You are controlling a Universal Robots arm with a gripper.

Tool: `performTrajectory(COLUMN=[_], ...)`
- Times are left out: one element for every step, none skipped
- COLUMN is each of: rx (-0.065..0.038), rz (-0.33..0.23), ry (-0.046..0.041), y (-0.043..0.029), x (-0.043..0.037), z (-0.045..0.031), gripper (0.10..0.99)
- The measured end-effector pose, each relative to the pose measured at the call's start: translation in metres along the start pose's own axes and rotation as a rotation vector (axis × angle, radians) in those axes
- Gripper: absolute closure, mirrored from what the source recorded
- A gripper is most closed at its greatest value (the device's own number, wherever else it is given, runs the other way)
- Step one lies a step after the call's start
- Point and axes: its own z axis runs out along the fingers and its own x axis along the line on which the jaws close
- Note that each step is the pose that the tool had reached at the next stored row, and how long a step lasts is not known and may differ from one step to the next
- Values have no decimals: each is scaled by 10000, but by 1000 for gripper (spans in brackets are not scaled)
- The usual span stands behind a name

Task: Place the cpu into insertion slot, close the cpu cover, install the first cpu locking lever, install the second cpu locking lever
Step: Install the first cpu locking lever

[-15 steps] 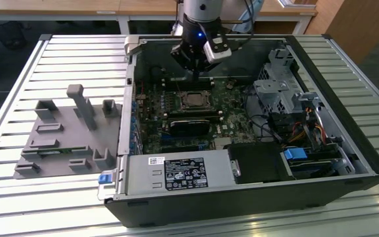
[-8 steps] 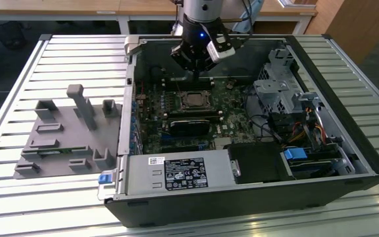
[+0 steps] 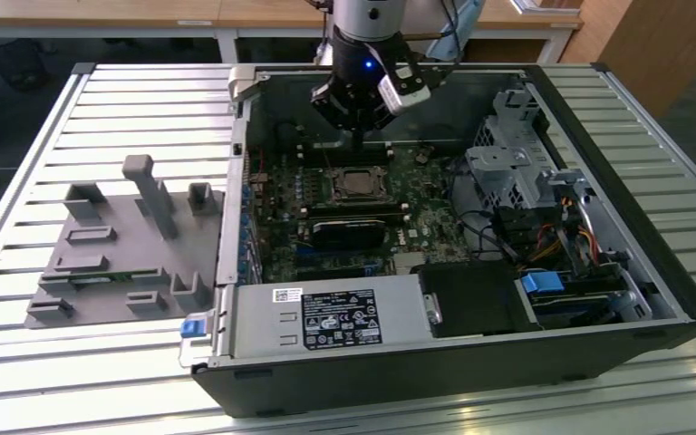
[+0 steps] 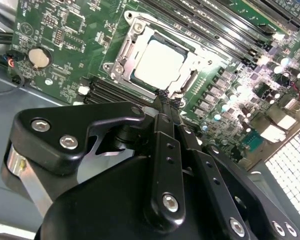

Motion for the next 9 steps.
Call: performTrajectory(rx=[1, 2, 2, 1, -1, 0, -1, -1, -2], rz=[1, 0, 1, 1, -1, -1, 1, 0, -1], ry=[-1, -1, -2, -7, -16, -25, -36, -50, -76], y=[-1, -2, -3, -4, -6, -7, -8, -9, -11], x=[14, 33, 57, 86, 116, 142, 167, 191, 215], z=[0, -1, -1, -1, -1, -1, -1, -2, -2], gripper=[980, 980, 980, 980, 980, 980, 980, 980, 980])
